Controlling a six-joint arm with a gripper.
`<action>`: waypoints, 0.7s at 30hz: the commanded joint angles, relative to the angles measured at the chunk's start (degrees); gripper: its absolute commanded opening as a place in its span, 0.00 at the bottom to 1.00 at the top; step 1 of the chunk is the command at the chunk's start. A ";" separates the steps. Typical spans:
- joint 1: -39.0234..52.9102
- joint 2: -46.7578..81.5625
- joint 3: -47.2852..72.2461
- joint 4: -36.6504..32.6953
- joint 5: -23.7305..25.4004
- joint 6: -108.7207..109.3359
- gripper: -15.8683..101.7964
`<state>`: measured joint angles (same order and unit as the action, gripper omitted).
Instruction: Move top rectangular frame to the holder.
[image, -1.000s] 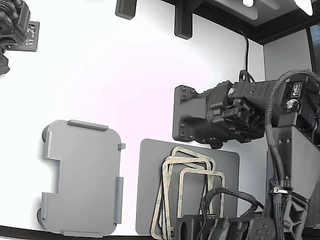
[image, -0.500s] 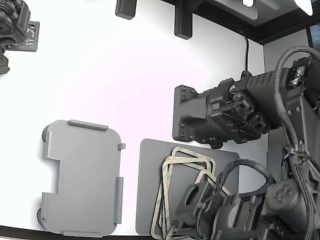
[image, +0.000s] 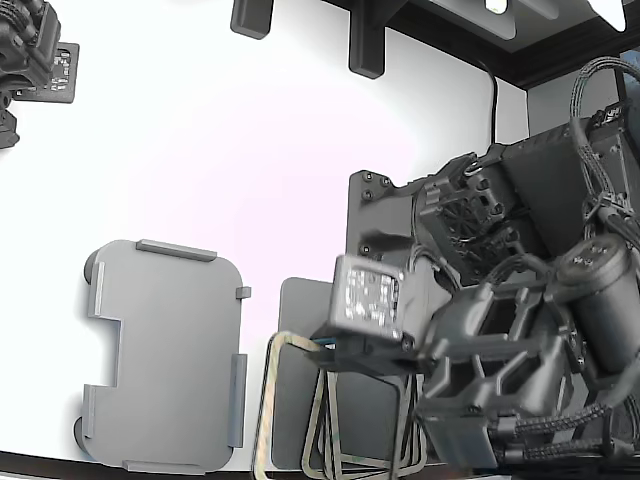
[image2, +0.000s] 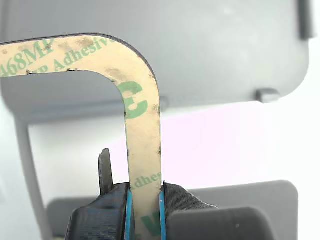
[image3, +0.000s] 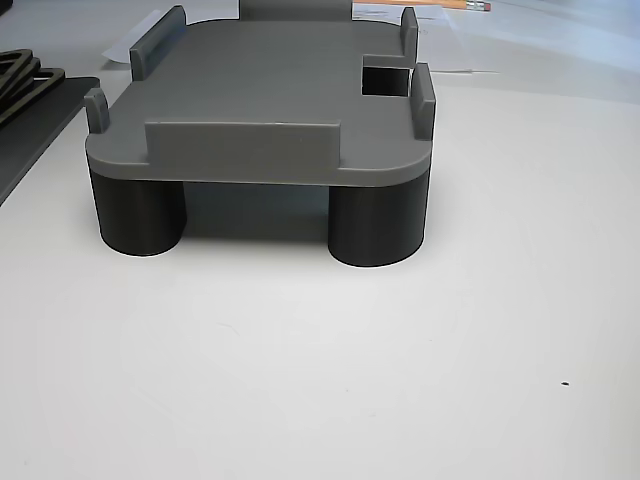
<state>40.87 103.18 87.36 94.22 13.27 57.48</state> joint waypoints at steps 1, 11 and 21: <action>-5.01 1.49 -0.26 0.53 -0.79 22.41 0.04; -14.85 -9.58 -9.67 0.62 -1.58 50.10 0.04; -12.66 -18.37 -16.26 0.62 -3.87 65.21 0.04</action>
<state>28.12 84.20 72.60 94.31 9.49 120.32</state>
